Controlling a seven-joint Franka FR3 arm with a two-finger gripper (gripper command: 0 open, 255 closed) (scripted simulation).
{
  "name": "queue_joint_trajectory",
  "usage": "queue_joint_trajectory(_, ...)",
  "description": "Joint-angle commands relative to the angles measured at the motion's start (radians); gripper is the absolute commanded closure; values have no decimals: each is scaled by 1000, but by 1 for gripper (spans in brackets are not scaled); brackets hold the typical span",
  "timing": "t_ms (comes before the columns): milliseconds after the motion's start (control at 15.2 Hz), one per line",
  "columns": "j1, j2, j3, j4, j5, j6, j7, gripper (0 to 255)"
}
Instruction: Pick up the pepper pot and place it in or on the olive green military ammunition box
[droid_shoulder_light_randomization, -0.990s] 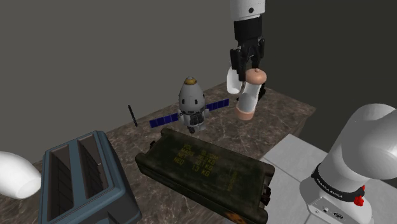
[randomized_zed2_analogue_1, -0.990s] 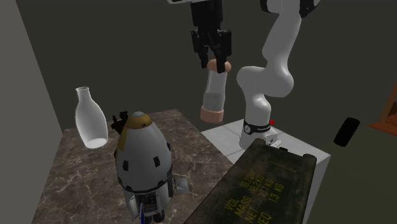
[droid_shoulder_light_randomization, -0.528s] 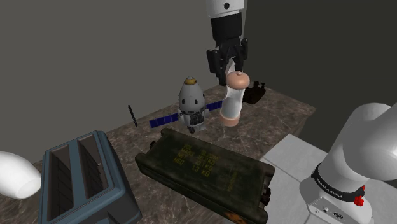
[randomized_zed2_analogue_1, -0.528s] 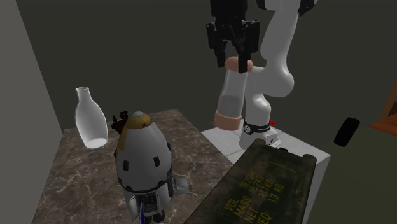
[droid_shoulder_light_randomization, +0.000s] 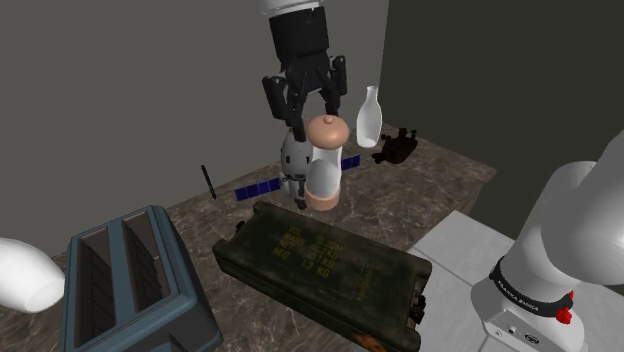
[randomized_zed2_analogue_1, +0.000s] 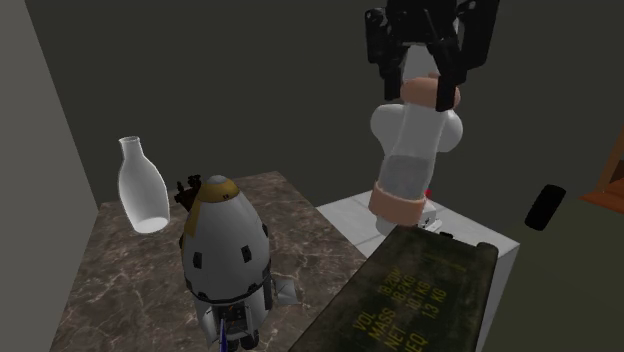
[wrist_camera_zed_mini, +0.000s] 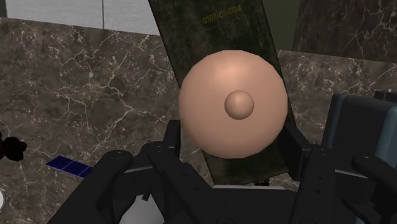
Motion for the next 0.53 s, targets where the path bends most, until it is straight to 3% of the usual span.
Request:
queue_joint_trajectory(0, 20, 71, 39, 87, -10, -14, 67, 255)
queue_joint_trajectory(462, 21, 44, 37, -37, -2, 84, 51, 255)
